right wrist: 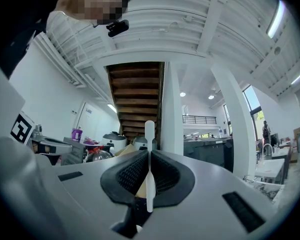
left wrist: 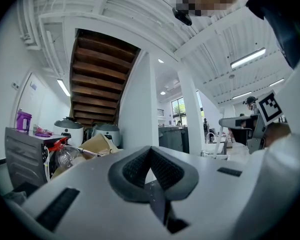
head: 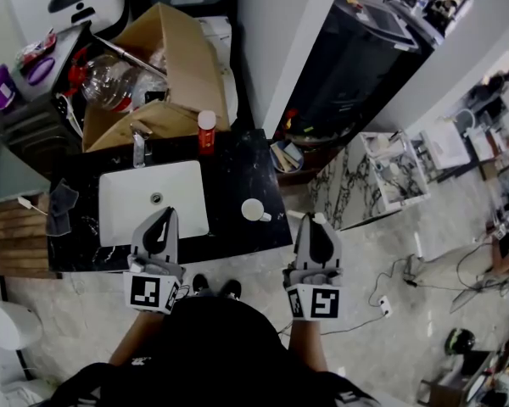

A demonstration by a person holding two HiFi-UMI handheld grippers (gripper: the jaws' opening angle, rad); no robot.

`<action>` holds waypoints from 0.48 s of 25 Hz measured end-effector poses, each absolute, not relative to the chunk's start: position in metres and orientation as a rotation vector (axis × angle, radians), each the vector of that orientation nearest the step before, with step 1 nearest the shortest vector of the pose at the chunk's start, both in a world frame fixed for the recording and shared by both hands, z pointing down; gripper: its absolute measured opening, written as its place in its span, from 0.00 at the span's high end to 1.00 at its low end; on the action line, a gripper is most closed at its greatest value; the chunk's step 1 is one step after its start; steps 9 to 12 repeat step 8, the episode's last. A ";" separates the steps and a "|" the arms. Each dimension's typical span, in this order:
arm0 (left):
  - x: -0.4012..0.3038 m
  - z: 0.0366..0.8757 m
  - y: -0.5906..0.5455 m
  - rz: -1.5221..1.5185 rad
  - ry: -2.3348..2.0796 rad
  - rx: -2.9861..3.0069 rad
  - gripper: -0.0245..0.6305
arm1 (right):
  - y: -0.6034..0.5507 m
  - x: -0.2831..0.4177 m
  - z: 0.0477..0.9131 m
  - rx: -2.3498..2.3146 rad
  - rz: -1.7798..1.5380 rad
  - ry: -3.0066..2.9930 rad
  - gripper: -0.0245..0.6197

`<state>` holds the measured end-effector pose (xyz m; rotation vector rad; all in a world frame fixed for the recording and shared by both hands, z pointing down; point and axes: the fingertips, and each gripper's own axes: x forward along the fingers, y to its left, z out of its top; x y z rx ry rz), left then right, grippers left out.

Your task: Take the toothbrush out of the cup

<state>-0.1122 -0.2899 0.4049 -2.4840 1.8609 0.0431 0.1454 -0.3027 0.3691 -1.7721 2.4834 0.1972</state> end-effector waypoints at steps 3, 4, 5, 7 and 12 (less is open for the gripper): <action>-0.112 0.405 -0.289 0.048 1.860 -2.486 0.96 | -0.302 0.145 0.368 -1.769 0.202 2.482 0.91; -0.112 0.405 -0.289 0.049 1.859 -2.487 0.96 | -0.301 0.145 0.368 -1.766 0.205 2.480 0.91; -0.112 0.405 -0.289 0.050 1.858 -2.489 0.96 | -0.300 0.145 0.367 -1.764 0.209 2.477 0.91; -0.111 0.406 -0.289 0.050 1.855 -2.491 0.96 | -0.299 0.145 0.367 -1.765 0.216 2.469 0.91; -0.111 0.406 -0.289 0.050 1.853 -2.492 0.96 | -0.298 0.146 0.367 -1.767 0.220 2.466 0.91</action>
